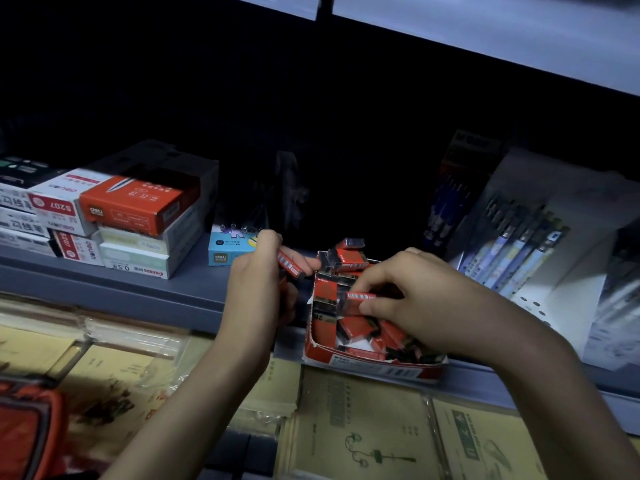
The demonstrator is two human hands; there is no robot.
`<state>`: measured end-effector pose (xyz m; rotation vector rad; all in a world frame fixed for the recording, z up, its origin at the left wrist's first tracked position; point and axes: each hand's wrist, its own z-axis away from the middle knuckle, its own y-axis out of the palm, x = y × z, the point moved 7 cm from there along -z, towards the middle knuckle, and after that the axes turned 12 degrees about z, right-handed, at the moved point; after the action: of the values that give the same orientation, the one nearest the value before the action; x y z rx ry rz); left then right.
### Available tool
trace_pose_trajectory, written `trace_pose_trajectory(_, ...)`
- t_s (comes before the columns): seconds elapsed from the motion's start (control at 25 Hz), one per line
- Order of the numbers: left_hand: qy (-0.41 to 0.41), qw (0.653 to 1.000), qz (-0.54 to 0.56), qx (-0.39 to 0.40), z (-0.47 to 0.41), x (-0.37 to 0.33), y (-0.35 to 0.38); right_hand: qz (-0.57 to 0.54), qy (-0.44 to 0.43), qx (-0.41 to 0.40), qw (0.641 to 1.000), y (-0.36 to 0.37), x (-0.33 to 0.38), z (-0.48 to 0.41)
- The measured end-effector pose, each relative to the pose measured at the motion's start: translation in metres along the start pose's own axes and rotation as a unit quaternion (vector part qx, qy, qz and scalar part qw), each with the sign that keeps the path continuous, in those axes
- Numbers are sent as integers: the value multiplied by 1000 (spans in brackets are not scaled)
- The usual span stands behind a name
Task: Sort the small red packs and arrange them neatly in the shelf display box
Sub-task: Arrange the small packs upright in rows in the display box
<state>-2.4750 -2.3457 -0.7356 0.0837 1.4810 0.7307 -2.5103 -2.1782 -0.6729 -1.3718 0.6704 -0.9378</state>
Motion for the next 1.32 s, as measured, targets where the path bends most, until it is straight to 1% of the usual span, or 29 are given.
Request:
trace_pose_trajectory(0.12, -3, 1000, -9, -8, 0, 1, 0, -43, -14, -27, 999, -15, 3, 5)
trace_pose_trajectory(0.32, -6, 1000, -10, -13, 1, -1, 0, -164, -7, -2, 986, -19, -3, 8)
trace_pose_trajectory(0.4, -6, 1000, -12, -12, 1, -1, -1, -187, 7, -12, 982, -20, -9, 6)
trace_pose_trajectory(0.48, -5, 1000, -16, -11, 1, 0, -1, -183, 13, -34, 982, -21, -13, 4)
trace_pose_trajectory(0.6, 3, 1000, -17, -6, 2, -1, 0, -133, 2, -78, 988, -23, -11, 2)
trace_pose_trajectory(0.68, 4, 1000, -23, -7, 2, -1, 1, -88, -4, -86, 992, -19, -6, 0)
trace_pose_trajectory(0.76, 6, 999, -33, -10, 2, 0, 1, -69, 4, -84, 994, -11, -4, -5)
trace_pose_trajectory(0.84, 4, 999, -39, -13, 2, 0, 1, -65, 16, -93, 993, -7, -4, -10)
trace_pose_trajectory(1.08, 5, 999, -32, -14, 3, -2, 1, -103, 40, -120, 987, -4, -2, -12)
trace_pose_trajectory(1.32, 8, 999, -37, -15, 2, 0, 0, -75, 87, -145, 983, -1, 0, -11)
